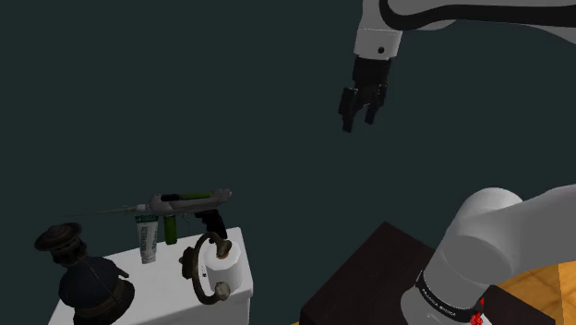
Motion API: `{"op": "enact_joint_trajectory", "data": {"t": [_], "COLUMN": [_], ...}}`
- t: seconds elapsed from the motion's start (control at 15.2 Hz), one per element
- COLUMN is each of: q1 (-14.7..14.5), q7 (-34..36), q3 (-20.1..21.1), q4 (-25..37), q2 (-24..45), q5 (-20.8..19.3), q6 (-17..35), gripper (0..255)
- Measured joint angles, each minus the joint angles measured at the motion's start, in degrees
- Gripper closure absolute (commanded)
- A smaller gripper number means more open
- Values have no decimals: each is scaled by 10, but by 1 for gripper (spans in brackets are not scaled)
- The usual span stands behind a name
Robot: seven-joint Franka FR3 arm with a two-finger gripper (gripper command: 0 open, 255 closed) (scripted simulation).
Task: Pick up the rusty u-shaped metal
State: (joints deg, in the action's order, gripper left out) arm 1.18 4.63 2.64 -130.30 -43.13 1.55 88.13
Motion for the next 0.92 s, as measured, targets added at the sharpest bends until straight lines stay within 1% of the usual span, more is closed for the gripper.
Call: {"op": "enact_joint_trajectory", "data": {"t": [0.07, 0.2, 0.59, 0.86, 0.92], "q1": [0, -3, -21, -32, -34], "q7": [0, 8, 48, 77, 86], "q3": [0, 9, 54, 88, 98], "q4": [0, -7, -46, -55, -51], "q2": [0, 10, 57, 103, 124], "q5": [0, 6, 34, 50, 52], "q6": [0, 17, 106, 164, 182], "gripper": [0, 0, 0, 0, 0]}}
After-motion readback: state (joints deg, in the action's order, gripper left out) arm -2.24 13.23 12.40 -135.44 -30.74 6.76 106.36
